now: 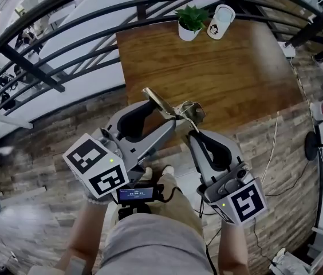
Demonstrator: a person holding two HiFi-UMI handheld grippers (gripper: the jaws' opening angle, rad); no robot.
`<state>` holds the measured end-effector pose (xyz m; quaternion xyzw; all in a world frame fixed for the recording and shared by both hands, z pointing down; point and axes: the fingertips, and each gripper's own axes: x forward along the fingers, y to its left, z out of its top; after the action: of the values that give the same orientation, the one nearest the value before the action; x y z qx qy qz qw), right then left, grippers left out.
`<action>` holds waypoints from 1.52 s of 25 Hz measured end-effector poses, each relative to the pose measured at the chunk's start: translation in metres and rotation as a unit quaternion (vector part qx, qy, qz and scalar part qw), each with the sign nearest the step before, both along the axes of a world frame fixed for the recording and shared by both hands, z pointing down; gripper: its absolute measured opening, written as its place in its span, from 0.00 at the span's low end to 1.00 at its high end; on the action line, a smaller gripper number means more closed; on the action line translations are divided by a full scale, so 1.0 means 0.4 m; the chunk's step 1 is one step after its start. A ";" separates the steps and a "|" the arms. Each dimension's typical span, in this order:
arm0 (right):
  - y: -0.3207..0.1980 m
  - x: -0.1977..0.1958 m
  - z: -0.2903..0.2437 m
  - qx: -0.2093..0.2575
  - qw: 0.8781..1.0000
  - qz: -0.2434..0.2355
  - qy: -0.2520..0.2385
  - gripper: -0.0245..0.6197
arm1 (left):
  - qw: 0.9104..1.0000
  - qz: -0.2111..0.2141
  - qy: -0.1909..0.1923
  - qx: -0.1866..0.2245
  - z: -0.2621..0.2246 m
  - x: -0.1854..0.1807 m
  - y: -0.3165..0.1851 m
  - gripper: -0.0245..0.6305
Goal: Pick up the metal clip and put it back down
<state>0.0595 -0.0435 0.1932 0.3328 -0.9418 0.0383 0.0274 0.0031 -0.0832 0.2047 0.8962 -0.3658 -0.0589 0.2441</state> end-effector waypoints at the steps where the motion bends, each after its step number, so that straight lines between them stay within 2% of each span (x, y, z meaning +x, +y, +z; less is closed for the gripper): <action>1: 0.002 -0.001 -0.008 0.004 1.000 0.001 -0.002 0.08 | 1.000 0.000 0.000 0.005 -0.010 -0.001 0.001 0.41; 8: 0.019 -0.004 -0.051 0.022 1.000 0.001 -0.005 0.08 | 1.000 0.000 -0.005 0.028 -0.056 -0.005 0.017 0.41; 17: 0.014 -0.007 -0.057 0.025 1.000 0.002 0.001 0.08 | 0.999 0.001 -0.004 0.034 -0.063 -0.007 0.012 0.41; 38: 0.006 -0.020 0.001 -0.001 1.000 -0.004 0.008 0.08 | 1.000 -0.002 -0.013 0.006 0.003 -0.022 0.010 0.41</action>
<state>0.0516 -0.0409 0.1937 0.3289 -0.9430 0.0363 0.0359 -0.0057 -0.0791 0.2061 0.8977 -0.3701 -0.0499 0.2340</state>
